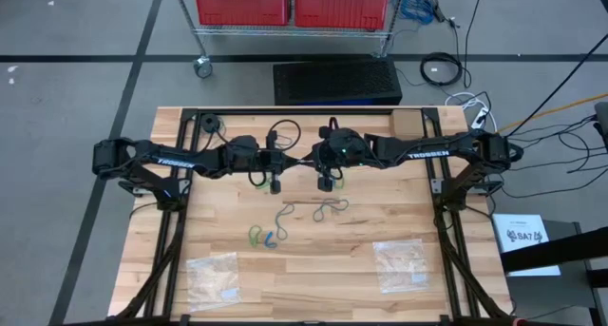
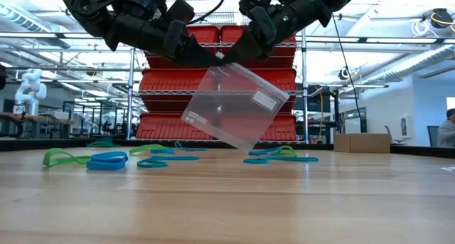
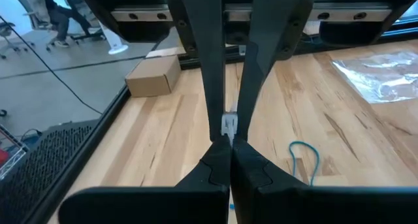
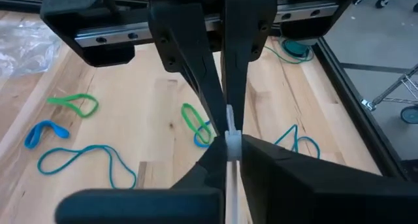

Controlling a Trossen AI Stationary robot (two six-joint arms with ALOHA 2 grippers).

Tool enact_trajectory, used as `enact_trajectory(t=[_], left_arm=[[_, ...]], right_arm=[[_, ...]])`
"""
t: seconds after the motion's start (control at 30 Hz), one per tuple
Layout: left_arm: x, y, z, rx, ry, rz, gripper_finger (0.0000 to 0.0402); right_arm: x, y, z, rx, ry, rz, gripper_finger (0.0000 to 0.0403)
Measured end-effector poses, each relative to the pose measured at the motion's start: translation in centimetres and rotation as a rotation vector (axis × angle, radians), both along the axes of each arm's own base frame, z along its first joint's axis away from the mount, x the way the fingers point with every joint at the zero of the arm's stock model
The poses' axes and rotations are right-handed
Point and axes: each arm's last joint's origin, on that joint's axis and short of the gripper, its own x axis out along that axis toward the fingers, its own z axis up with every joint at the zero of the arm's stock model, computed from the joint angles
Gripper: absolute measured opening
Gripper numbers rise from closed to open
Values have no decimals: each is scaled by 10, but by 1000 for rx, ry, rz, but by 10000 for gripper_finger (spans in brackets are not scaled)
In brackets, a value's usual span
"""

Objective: Sort rubber bands
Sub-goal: Open the top zip bag

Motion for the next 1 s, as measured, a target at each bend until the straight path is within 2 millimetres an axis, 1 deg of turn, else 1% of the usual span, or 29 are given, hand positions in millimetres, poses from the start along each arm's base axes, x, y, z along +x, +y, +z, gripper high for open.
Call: enact_trajectory(t=[0.53,1.0], left_arm=[[0,1,0,11,8,48,0],[-10,6,17,32,-53,79,0]], right_arm=[[-7,-2,-5,10,93,-39,12],[-19,-1,-5,11,189,-66,11]])
